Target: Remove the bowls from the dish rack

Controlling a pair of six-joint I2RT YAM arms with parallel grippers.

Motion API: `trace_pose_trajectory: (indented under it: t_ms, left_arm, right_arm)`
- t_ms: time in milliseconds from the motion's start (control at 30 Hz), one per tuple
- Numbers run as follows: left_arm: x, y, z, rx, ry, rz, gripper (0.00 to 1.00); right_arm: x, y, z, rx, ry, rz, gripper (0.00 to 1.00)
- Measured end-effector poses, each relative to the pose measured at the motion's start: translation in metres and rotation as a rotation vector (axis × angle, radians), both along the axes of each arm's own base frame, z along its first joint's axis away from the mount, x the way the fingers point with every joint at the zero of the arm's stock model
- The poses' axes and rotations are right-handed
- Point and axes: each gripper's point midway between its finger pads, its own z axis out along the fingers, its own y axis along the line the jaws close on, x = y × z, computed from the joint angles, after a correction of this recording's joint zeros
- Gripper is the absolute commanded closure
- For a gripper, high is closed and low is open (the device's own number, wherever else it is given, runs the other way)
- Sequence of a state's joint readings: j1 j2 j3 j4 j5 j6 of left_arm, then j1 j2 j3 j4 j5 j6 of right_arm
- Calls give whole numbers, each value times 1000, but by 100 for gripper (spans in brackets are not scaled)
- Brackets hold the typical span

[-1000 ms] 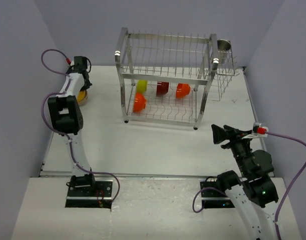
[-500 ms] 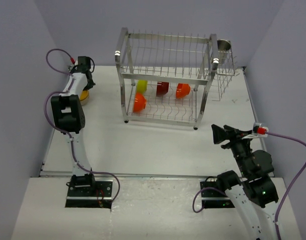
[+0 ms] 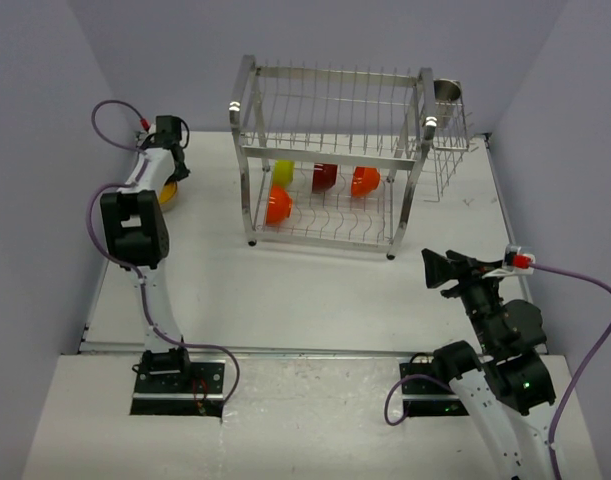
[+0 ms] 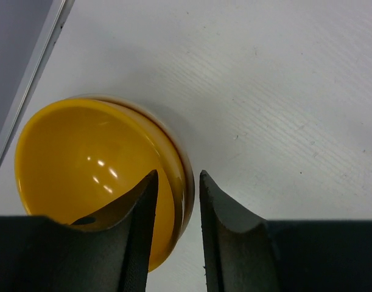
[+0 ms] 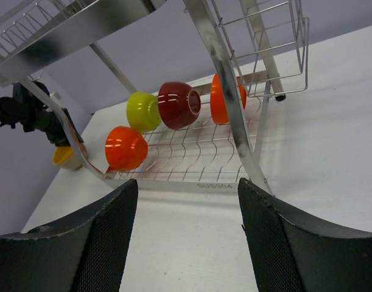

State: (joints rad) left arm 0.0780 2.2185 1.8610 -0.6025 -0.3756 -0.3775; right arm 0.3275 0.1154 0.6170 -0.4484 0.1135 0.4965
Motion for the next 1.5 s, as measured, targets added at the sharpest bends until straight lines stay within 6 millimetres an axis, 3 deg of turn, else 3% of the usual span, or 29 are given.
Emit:
trace_pose_trajectory:
  t_ms: [200,500,633,833,1000,1100,1267,1400,1500]
  left_arm:
    - [-1,3,25,16,-46,9,64]
    - [-4,3,108,39,-212,16,63]
    - [-21,-7,152,42,-313,9,59]
    - [-99,-46,218,5,-497,-70,56]
    - [-164,-92,252,-75,-650,-224,55]
    - [-197,-113,257,-129,-703,-330,56]
    - [-234,-142,253,-220,-743,-508,57]
    - [-252,-169,232,-316,-726,-644,62]
    - [-256,-187,201,-392,-682,-715,65]
  right_arm:
    - [0,0,0,0,0,0,32]
    - [0,0,0,0,1,1,32]
    - [0,0,0,-1,1,1,32]
    - [0,1,0,-1,1,4,32]
    - [2,1,-2,-3,9,2,32]
    - [2,1,-2,-4,10,0,32]
    - [3,0,-4,-6,17,-3,32]
    - [3,-1,-4,-5,16,-14,32]
    - [4,-3,-5,-6,19,-25,32]
